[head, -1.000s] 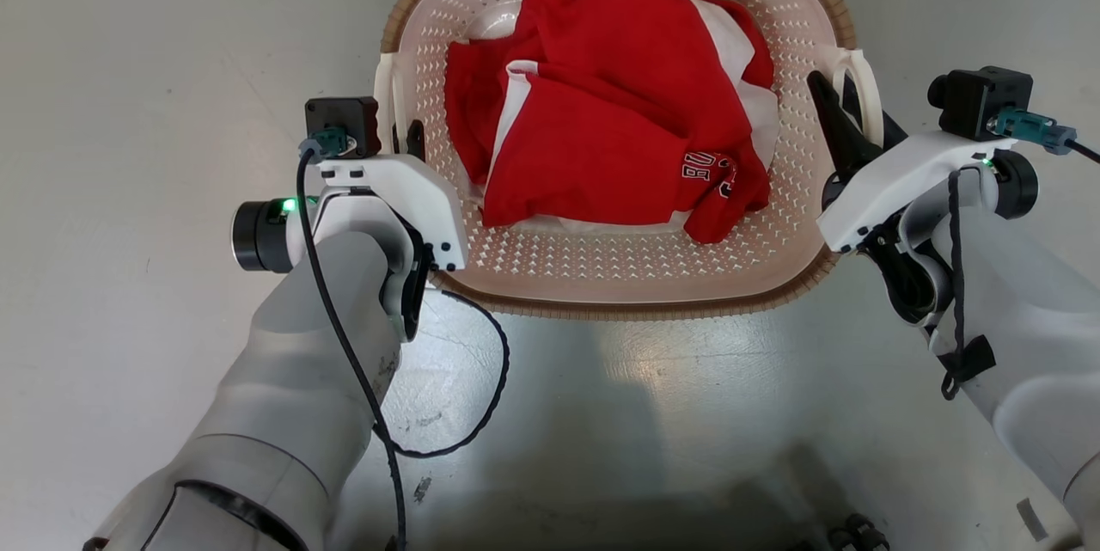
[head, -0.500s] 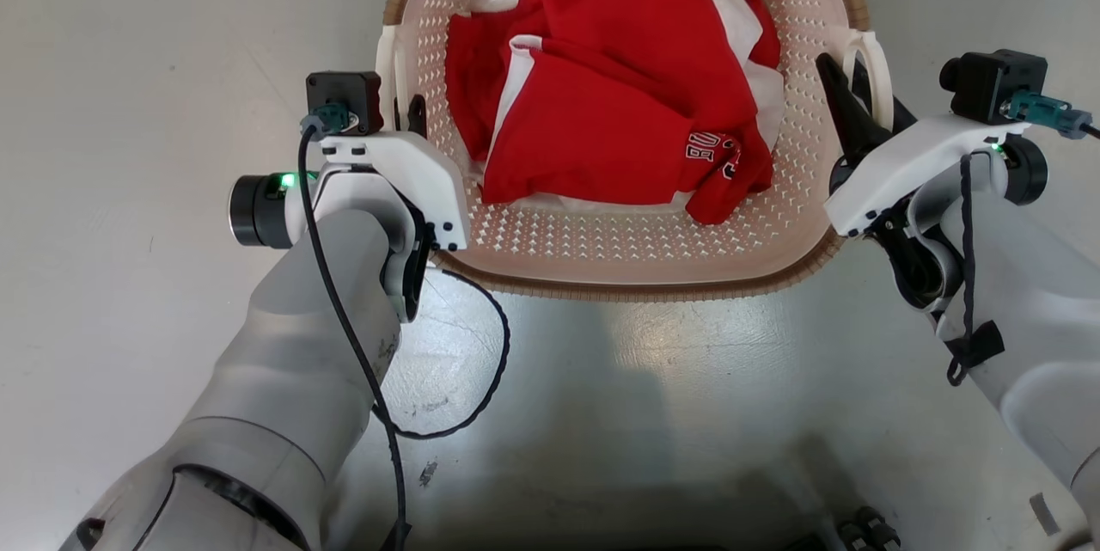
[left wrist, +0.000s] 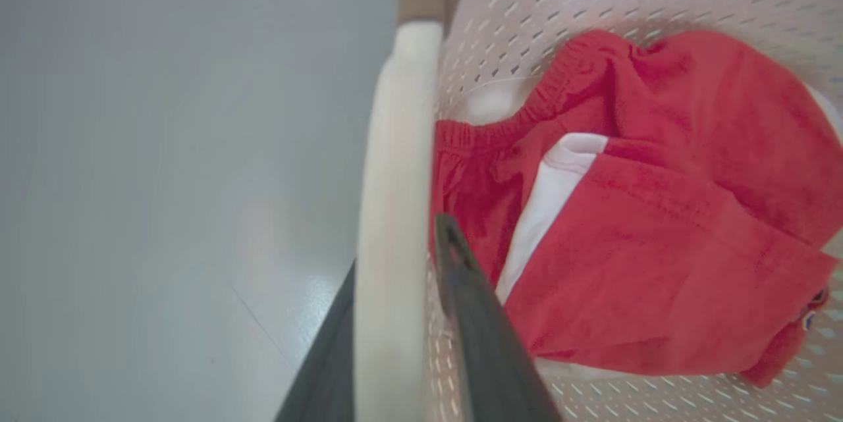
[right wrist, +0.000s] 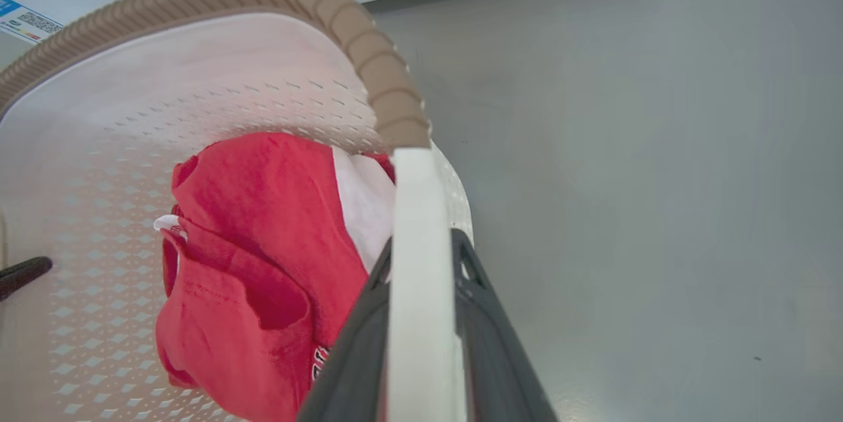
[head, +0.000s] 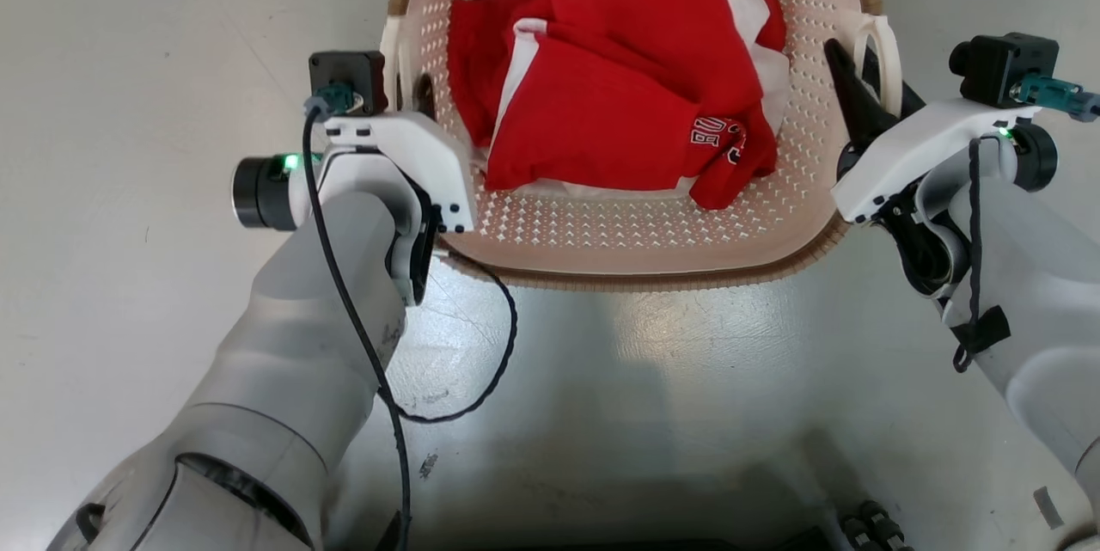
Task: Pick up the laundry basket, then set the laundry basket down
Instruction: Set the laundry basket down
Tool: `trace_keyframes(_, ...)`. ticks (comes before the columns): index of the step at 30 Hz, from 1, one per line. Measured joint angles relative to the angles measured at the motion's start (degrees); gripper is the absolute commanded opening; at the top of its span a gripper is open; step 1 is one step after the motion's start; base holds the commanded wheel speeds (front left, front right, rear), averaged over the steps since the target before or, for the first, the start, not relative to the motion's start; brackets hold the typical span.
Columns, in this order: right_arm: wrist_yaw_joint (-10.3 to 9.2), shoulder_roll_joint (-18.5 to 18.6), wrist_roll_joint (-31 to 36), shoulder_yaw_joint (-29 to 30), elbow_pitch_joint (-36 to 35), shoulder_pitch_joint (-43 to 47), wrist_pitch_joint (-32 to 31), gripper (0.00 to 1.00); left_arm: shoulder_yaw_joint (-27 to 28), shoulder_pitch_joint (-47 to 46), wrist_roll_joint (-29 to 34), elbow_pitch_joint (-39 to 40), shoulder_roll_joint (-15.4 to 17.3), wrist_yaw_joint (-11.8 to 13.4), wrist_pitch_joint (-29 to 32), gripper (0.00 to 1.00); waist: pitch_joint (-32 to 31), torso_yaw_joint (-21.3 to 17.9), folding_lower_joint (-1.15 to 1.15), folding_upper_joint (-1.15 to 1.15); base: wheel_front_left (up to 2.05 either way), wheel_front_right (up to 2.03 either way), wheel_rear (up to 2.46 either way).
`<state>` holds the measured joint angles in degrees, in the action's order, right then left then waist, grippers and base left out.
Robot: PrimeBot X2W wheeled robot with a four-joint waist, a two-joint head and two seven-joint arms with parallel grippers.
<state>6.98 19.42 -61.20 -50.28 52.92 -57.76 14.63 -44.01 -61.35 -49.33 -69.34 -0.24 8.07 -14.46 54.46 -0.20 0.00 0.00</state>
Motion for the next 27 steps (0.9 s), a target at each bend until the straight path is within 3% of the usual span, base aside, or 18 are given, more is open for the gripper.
trace_keyframes(1, 0.08, 0.0, 0.0, -0.1, 0.0, -0.1, 0.0, 1.00, -0.1, -0.3, -0.2, 0.1, 0.0, 0.0, 0.0, 1.00, 0.0, 0.0, 0.00, 0.00, 0.00, 0.00, 0.00)
trace_keyframes(16, 0.10, -1.3, 0.0, 0.0, 1.4, -0.2, 0.0, 1.00, -1.8, -1.2, -1.4, -0.4, -0.1, 0.0, -0.2, 1.00, -0.4, -0.4, 0.00, 0.00, 0.00, 0.00, 0.00)
trace_keyframes(27, 0.10, -2.5, -0.1, 2.7, 1.3, 1.8, 0.0, 1.00, 0.7, 1.3, -0.6, -0.8, 0.3, 0.0, -0.2, 1.00, -5.9, -1.6, 0.00, 0.01, 0.00, 0.00, 0.00)
